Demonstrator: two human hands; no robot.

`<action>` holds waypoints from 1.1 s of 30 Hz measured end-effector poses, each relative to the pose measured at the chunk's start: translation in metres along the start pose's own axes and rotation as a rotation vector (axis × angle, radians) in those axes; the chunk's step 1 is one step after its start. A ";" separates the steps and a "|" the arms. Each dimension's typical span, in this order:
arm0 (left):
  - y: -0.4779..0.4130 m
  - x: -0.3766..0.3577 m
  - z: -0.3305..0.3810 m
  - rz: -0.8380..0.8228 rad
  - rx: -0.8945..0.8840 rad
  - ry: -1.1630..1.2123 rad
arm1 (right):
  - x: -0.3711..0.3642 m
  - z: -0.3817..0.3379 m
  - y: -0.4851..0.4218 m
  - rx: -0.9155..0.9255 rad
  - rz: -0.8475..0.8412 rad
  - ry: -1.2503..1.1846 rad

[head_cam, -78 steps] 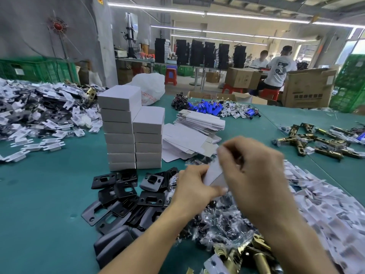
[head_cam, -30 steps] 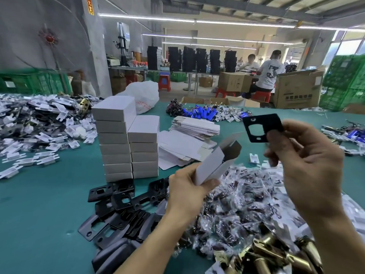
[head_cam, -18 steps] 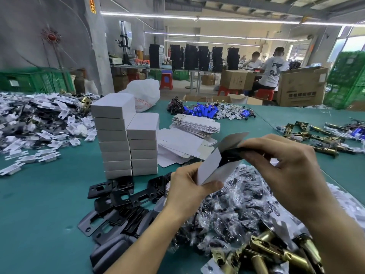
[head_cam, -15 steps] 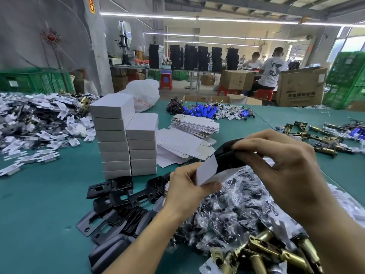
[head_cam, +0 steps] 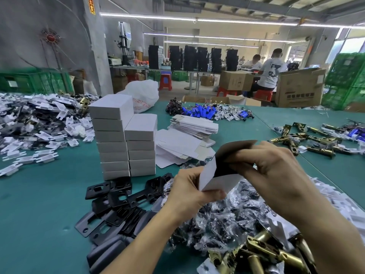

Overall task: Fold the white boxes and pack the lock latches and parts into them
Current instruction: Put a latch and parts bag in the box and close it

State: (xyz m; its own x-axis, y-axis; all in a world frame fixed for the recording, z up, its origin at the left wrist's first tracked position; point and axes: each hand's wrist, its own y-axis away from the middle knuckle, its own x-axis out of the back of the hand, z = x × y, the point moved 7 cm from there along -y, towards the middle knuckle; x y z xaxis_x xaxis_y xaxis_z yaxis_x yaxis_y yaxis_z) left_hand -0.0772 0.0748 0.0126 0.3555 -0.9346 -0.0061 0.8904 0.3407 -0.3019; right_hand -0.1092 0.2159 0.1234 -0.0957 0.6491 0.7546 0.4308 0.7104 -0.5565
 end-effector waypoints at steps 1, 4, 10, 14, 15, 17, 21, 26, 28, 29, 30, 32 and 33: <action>0.000 0.001 -0.001 0.003 0.003 -0.012 | -0.001 0.002 0.000 -0.021 -0.024 0.016; 0.001 0.001 -0.001 0.023 0.010 -0.055 | -0.005 0.008 0.001 -0.076 -0.072 0.032; 0.001 -0.002 -0.001 0.001 0.012 0.012 | 0.002 0.002 0.000 -0.047 0.013 -0.073; 0.001 0.000 -0.002 0.017 0.014 -0.074 | -0.003 0.008 0.001 -0.093 -0.078 -0.031; 0.001 0.000 -0.002 0.019 0.014 -0.098 | -0.004 0.010 0.001 -0.102 -0.097 -0.034; 0.001 0.000 -0.003 0.017 0.019 -0.116 | -0.007 0.012 0.002 -0.122 -0.121 -0.041; 0.002 0.001 -0.005 0.024 0.027 -0.143 | -0.014 0.018 0.001 -0.161 -0.177 -0.029; 0.003 0.002 -0.006 0.046 0.049 -0.132 | -0.007 0.017 0.000 -0.155 -0.078 -0.053; 0.003 0.000 -0.005 0.040 0.050 -0.128 | -0.003 0.016 -0.001 -0.149 -0.040 -0.078; 0.003 0.000 -0.004 0.036 0.050 -0.125 | -0.001 0.015 0.000 -0.145 -0.034 -0.091; 0.003 -0.001 -0.004 0.033 0.052 -0.123 | -0.001 0.014 0.000 -0.139 -0.034 -0.095; 0.003 -0.001 -0.005 0.032 0.058 -0.120 | -0.001 0.011 0.001 -0.126 -0.045 -0.080; 0.003 0.000 -0.005 0.032 0.061 -0.122 | -0.001 0.010 0.001 -0.126 -0.051 -0.071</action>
State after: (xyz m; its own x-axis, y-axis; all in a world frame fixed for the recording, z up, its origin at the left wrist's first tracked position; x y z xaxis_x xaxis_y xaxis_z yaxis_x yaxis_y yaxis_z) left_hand -0.0761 0.0756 0.0071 0.4125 -0.9052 0.1023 0.8924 0.3790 -0.2450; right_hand -0.1180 0.2192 0.1187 -0.1819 0.6340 0.7516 0.5325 0.7061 -0.4668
